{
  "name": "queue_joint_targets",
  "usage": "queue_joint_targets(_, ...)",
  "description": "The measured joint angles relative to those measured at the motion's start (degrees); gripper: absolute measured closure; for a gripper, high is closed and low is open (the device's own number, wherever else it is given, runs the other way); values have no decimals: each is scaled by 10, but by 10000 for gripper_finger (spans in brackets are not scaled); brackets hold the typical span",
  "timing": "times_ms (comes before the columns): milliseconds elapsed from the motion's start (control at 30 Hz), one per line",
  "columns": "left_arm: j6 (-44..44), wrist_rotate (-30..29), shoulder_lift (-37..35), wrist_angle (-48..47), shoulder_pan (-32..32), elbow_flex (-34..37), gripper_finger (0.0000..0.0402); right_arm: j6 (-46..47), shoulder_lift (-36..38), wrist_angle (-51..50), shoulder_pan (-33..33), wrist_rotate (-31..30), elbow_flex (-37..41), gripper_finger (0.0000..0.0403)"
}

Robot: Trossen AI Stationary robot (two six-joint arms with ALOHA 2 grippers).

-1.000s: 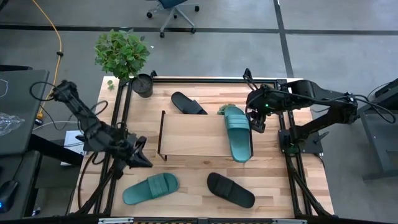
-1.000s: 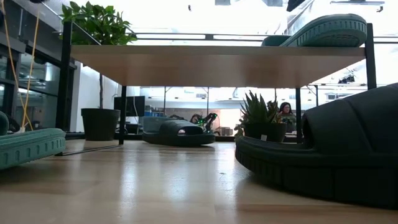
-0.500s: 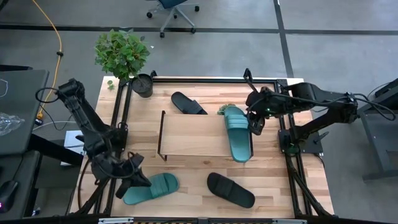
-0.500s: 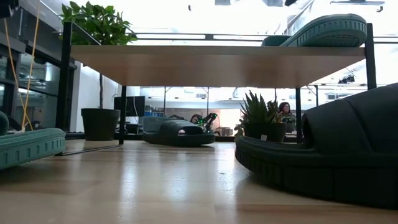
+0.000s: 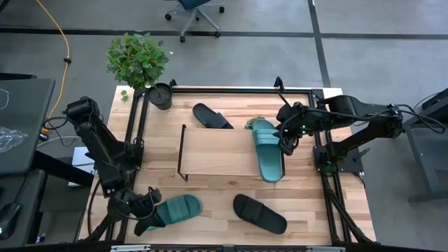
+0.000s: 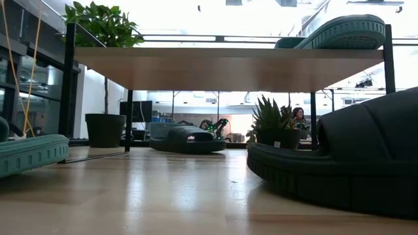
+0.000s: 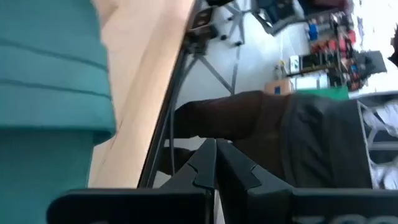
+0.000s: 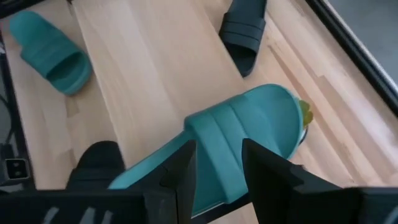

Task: Pick and place slides into the shelf
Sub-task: Put the green slipper on the shelf

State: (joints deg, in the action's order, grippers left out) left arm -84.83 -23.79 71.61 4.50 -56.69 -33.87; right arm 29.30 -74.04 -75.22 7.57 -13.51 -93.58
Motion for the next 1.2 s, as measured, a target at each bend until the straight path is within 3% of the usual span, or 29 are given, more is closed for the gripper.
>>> queue_joint_targets(167, -72, 3, 38, 0, 0, 0, 382, 9, 0, 0, 30, -26, 0, 284)
queue_joint_targets(367, -140, -32, 63, -4, 0, 0, 314, 0, 0, -1, 59, -59, 0, 284)
queue_joint_targets(667, -153, -44, 65, -7, 20, 0, 227, -35, 0, -8, 81, -55, 0, 284)
queue_joint_targets(933, -145, 12, 65, -16, 19, 0, 208, -56, 0, -9, 86, -35, 0, 284)
queue_joint_targets(1200, -162, 13, 65, -72, 20, 0, 209, -71, 0, -9, 86, -24, 0, 284)
